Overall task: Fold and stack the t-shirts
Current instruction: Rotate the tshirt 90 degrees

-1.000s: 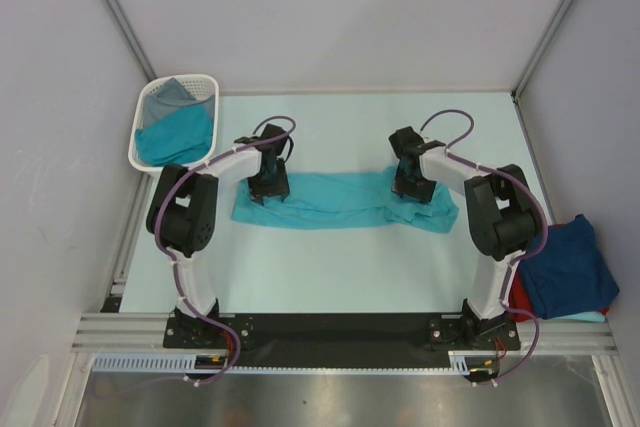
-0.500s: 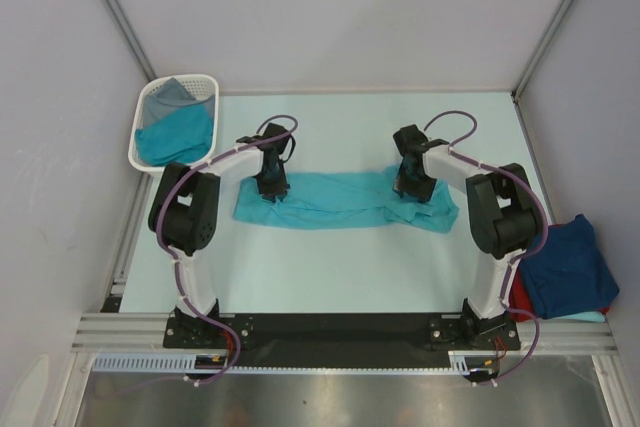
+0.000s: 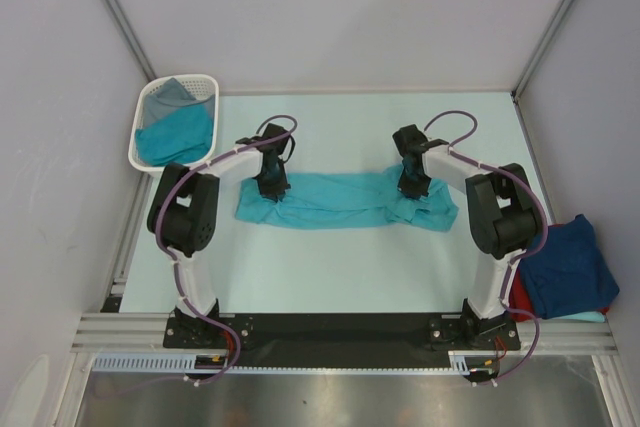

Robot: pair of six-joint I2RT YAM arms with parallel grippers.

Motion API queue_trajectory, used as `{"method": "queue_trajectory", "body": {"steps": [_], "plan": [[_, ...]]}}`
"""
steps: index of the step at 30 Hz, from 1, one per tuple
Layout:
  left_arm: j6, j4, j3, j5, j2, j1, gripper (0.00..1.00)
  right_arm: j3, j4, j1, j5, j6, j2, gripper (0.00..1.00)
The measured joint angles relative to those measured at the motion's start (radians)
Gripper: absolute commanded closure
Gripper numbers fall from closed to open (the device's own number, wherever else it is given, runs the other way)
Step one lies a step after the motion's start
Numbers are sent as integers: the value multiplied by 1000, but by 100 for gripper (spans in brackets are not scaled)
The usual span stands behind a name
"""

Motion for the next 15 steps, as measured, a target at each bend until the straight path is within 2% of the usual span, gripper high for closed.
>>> {"method": "queue_trajectory", "body": {"steps": [9,15], "plan": [[0,14,-18,-2,-15,-5,100,4,-6,2,13,19,-1,100],[0,19,-68,-19,-55,-25,100,143,-118,-26,-18,19,87,100]]}}
